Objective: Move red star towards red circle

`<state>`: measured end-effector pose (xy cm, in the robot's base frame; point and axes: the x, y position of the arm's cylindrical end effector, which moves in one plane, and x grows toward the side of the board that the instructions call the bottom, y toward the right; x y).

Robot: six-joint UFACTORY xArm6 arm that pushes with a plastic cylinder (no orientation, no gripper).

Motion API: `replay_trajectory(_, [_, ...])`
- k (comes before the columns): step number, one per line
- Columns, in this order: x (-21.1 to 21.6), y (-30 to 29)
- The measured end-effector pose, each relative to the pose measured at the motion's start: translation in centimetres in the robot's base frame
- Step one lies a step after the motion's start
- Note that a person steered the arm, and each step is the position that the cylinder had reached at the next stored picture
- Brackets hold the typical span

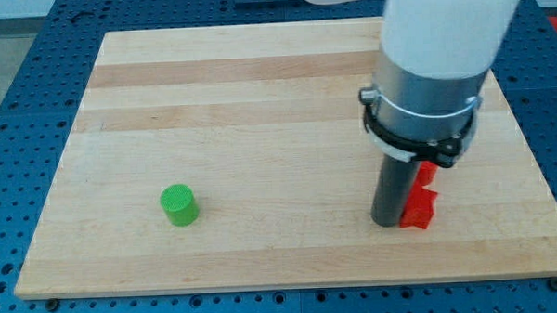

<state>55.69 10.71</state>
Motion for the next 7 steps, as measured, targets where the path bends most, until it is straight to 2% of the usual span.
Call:
replay_trajectory(5, [0.0,1.7])
replay_trajectory(7, [-3.7,0.4])
